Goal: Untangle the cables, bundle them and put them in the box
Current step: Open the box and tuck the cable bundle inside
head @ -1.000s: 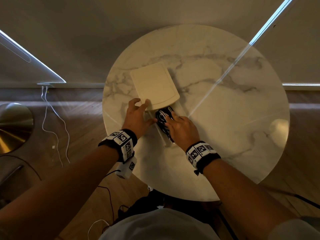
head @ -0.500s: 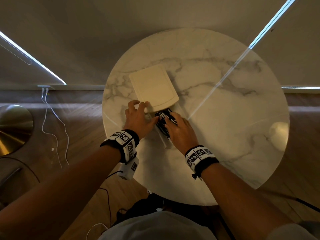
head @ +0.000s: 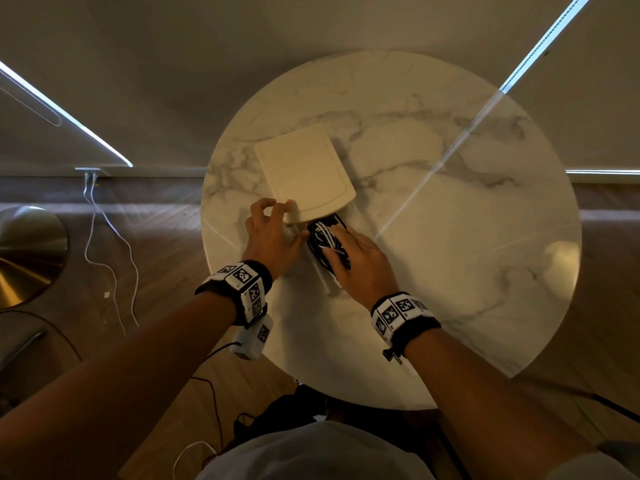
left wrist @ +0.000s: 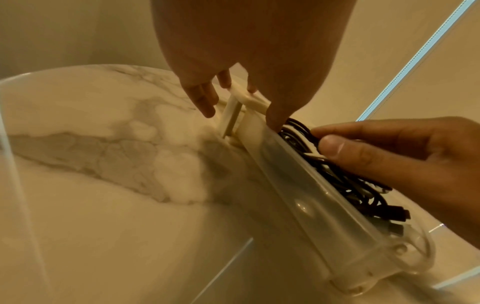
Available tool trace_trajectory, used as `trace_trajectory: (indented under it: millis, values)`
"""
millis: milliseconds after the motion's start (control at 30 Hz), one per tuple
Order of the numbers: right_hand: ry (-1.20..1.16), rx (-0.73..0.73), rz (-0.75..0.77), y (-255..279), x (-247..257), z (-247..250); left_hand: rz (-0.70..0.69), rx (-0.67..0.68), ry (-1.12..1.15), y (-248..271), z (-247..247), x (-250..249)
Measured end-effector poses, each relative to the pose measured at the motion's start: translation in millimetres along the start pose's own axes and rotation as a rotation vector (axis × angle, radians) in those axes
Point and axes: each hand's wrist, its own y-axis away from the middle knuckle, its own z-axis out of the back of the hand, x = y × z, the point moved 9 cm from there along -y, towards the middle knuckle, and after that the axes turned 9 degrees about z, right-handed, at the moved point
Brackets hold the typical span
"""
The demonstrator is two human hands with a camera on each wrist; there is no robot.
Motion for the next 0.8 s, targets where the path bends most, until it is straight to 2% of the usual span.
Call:
trace_trajectory:
  millis: [167, 300, 433, 533, 667, 800]
  values:
    - [0.118, 0.056, 0.055, -2.0, -0.1, -7.6, -0.017, -0.055, -0.042, -2.3, 2.4, -3.0]
    - [0.215, 0.121, 0.074, -0.6, 0.5, -14.7, -0.126, -0.108, -0.142, -5.9, 6.9, -7.3]
    - [0.243, 0.147, 0.085, -6.7, 3.2, -18.1, -0.084, -0.035, -0.075, -15.4, 1.6, -9.5]
    - [0.264, 0.169, 0.072, -11.9, 1.2, -19.6, -0.096, -0.036, -0.101, -15.1, 0.3, -9.5]
    - [0.201, 0.166, 0.018, -17.5, -3.8, -24.5, -0.185, -0.069, -0.162, -11.0, 3.7, -11.5]
    - [0.027, 0.173, -0.039, -13.2, -7.7, -19.7, -0.235, -0.083, -0.077, -15.8, 11.1, -8.9]
